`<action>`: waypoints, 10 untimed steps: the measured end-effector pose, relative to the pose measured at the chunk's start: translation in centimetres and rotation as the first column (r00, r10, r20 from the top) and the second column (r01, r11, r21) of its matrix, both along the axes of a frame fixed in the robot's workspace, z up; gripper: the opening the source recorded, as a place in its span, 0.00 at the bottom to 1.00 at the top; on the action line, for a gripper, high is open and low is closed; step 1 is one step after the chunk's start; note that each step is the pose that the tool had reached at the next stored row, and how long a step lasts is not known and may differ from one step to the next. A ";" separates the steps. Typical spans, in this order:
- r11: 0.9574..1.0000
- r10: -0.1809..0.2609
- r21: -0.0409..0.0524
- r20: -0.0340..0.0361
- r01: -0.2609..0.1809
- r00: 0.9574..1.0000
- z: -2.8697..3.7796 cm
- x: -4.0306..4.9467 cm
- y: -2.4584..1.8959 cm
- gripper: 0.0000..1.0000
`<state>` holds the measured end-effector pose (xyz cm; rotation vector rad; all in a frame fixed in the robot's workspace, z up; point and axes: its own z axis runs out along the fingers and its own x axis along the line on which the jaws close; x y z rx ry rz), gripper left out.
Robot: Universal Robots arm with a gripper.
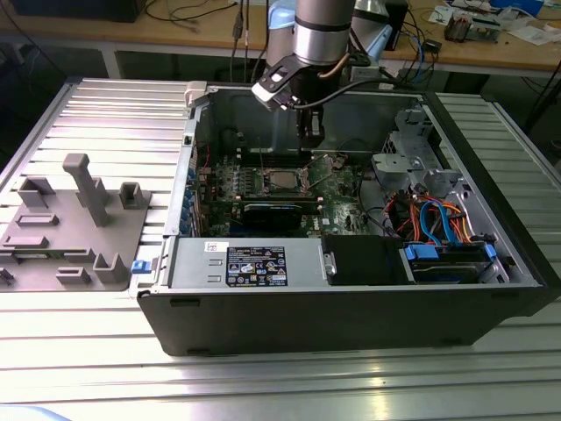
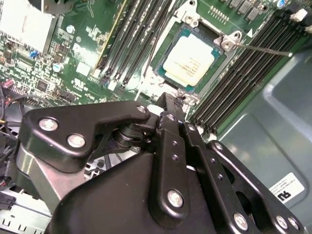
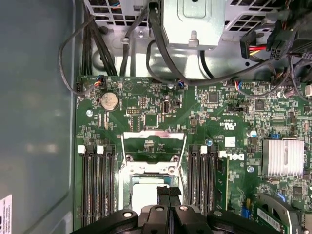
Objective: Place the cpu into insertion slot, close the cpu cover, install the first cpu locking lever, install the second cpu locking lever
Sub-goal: 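Close the cpu cover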
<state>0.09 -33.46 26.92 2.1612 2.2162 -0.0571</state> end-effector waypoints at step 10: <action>1.000 0.000 0.006 -0.014 0.000 1.000 -0.10 1.51 0.01 0.11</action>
